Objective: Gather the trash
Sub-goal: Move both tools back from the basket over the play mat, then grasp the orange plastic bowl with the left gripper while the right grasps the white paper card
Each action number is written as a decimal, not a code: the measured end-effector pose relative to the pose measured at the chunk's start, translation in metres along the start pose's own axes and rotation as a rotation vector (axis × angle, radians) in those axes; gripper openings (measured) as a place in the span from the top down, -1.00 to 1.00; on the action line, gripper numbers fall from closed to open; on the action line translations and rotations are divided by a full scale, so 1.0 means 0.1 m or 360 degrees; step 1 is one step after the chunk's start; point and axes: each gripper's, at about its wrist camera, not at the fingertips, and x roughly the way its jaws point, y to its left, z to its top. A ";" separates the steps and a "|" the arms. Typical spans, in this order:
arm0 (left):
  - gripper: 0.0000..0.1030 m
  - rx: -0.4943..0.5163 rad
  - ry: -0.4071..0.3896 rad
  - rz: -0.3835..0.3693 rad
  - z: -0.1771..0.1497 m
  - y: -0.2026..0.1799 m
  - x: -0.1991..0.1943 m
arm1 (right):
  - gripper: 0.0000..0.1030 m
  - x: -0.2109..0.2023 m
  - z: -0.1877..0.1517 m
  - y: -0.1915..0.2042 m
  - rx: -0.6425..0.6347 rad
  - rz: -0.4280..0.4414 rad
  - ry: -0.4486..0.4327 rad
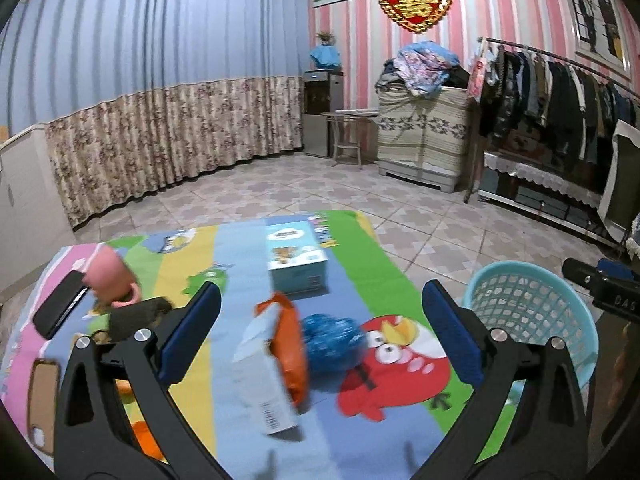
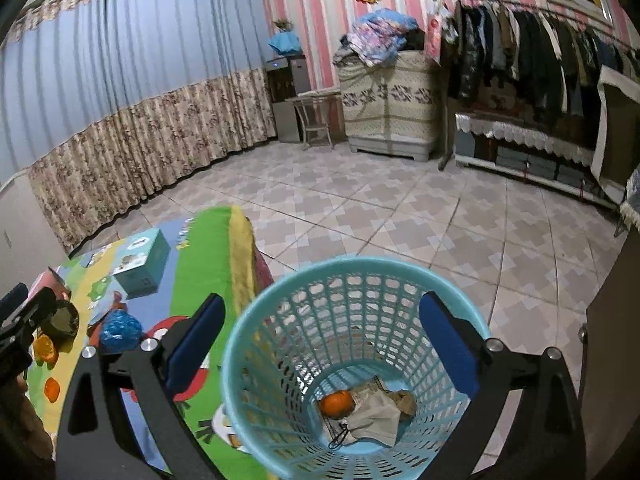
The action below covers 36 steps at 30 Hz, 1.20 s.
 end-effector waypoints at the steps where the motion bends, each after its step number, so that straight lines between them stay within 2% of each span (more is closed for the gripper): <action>1: -0.89 -0.0007 -0.0002 0.0020 -0.01 0.09 -0.05 | -0.86 -0.03 -0.01 0.05 -0.0020 0.0002 -0.0011; 10: -0.89 -0.0117 0.0026 0.0176 -0.17 0.88 -0.27 | -0.91 -0.14 -0.12 0.66 -0.0248 0.0051 -0.0046; 15: -0.89 -0.0168 0.0098 0.0293 -0.42 1.34 -0.34 | -0.91 -0.16 -0.23 1.01 -0.0381 0.0071 -0.0022; 20: -0.89 -0.0253 0.0225 0.0313 -0.70 1.65 -0.32 | -0.91 -0.19 -0.36 1.29 -0.0488 0.0112 0.0005; 26: -0.89 -0.0193 0.0347 0.0330 -0.99 1.63 -0.19 | -0.91 -0.20 -0.51 1.55 -0.0547 0.0175 0.0062; 30: -0.89 -0.0145 0.0482 0.0362 -1.09 1.54 -0.02 | -0.91 -0.21 -0.61 1.69 -0.0628 0.0153 0.0088; 35: -0.88 -0.0161 0.0593 0.0245 -1.13 1.55 0.09 | -0.91 -0.17 -0.67 1.78 -0.0673 0.0126 0.0117; 36: -0.81 -0.0168 0.0613 0.0219 -1.13 1.55 0.12 | -0.91 -0.16 -0.68 1.78 -0.0678 0.0122 0.0125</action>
